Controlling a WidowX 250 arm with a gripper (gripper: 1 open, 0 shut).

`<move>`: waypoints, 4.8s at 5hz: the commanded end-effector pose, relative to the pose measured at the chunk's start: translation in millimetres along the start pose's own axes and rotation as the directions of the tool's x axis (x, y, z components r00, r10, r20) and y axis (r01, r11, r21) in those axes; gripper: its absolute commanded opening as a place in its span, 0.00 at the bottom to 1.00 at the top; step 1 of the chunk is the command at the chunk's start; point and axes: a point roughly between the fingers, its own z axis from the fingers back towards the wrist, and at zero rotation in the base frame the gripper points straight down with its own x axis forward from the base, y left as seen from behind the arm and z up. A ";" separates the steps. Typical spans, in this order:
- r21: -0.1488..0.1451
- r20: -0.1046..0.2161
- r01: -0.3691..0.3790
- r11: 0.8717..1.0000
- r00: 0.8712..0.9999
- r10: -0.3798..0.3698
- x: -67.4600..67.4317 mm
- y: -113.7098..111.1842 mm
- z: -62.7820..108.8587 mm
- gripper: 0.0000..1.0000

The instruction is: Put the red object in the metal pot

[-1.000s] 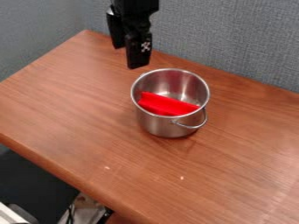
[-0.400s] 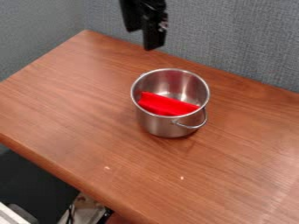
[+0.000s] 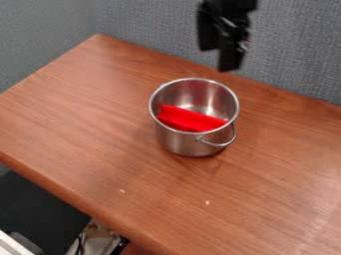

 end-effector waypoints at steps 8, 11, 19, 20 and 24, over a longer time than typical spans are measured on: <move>0.068 0.015 -0.179 0.981 0.984 0.179 -35.3 5.4 -10.2 1.00; 0.010 0.011 -0.196 0.981 0.981 0.196 -55.9 26.1 -28.3 1.00; -0.013 0.029 -0.228 0.974 0.973 0.229 -52.2 50.3 -93.8 1.00; 0.023 0.004 -0.245 0.969 0.970 0.245 -40.0 57.9 -107.4 1.00; 0.098 -0.109 -0.394 0.914 0.909 0.403 -33.2 32.1 -106.5 0.00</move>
